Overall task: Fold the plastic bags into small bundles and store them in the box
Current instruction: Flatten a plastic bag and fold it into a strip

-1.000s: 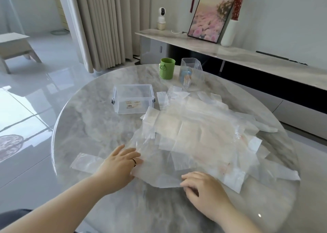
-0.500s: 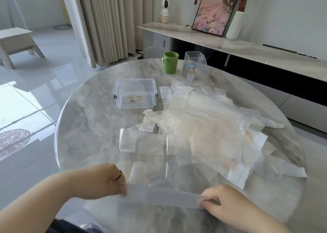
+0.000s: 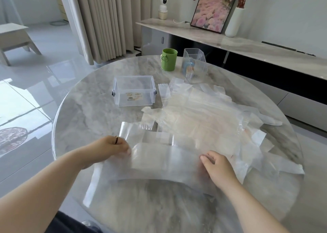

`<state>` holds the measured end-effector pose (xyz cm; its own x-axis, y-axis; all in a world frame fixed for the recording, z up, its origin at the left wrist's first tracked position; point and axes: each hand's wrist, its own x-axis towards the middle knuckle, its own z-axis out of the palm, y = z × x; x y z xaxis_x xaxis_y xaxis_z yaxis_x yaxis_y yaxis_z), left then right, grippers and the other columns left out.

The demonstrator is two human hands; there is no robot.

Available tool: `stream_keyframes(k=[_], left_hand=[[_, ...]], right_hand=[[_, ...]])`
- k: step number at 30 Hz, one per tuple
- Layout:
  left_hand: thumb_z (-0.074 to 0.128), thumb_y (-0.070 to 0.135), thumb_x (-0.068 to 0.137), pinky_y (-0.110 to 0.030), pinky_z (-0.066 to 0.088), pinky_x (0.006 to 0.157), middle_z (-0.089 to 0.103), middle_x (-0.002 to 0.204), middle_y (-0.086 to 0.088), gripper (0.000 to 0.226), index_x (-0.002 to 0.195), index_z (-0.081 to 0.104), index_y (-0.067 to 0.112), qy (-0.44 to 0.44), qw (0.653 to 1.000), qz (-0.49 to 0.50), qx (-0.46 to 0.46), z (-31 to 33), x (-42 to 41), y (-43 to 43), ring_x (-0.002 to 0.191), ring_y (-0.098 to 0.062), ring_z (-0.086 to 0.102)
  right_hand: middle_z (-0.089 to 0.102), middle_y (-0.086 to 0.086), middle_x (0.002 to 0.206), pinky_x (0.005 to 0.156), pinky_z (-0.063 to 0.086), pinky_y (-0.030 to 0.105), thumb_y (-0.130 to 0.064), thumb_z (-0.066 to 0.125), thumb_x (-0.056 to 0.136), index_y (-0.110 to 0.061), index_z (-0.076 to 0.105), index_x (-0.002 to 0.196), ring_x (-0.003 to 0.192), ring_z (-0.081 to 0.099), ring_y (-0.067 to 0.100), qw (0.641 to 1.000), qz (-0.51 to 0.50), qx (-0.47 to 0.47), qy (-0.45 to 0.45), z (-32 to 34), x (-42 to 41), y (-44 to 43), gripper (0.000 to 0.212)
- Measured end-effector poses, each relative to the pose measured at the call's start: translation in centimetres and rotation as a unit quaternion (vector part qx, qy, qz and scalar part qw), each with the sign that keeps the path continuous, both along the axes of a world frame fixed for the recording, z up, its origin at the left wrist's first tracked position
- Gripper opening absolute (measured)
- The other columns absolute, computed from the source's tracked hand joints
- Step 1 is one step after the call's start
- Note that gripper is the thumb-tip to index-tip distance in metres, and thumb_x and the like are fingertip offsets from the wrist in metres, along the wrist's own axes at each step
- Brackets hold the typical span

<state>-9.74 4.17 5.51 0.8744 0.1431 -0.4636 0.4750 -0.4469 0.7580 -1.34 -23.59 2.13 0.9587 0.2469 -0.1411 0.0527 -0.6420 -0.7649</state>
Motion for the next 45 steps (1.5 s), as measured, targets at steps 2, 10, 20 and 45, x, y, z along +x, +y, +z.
stream_keyframes(k=[2,10,20,45], left_hand=[[0.045,0.020,0.096,-0.017,0.035,0.055,0.055,0.060,0.010,0.038,0.060,0.059,0.021,0.010,1.000,0.001,0.019,-0.1,0.7,-0.2,0.054,-0.008,0.047],[0.061,0.028,0.086,-0.018,0.030,0.038,0.044,0.036,0.004,0.022,0.070,0.056,0.014,0.025,0.993,0.052,0.106,0.1,2.0,0.8,0.033,-0.014,0.035],[0.050,0.034,0.091,-0.029,0.034,0.060,0.055,0.069,0.000,0.028,0.068,0.052,0.019,-0.206,0.901,0.155,0.348,1.4,0.4,-1.3,0.068,-0.023,0.050],[0.058,0.026,0.089,-0.022,0.029,0.046,0.048,0.031,0.005,0.025,0.069,0.047,0.015,-0.049,0.973,0.191,0.116,-2.2,-0.4,-1.6,0.041,-0.011,0.041]], right_hand=[[0.035,-0.004,0.048,0.049,0.024,0.020,-0.012,0.049,0.093,-0.014,0.032,0.057,0.049,0.033,0.010,0.999,-0.012,-0.033,-0.006,-0.4,0.4,0.2,0.040],[0.058,0.010,0.077,0.063,0.030,0.026,-0.019,0.048,0.094,0.004,0.057,0.085,0.075,0.049,0.018,0.992,0.035,-0.114,0.028,-0.7,0.1,-0.7,0.026],[0.043,-0.002,0.064,0.056,0.031,0.024,-0.022,0.042,0.097,-0.012,0.038,0.066,0.062,0.043,0.012,0.987,0.007,-0.160,0.019,-0.2,0.1,0.1,0.033],[0.055,0.002,0.075,0.064,0.033,0.029,-0.035,0.040,0.097,-0.021,0.045,0.072,0.078,0.045,0.027,0.976,-0.064,-0.205,-0.026,-0.2,0.0,0.2,0.029]])
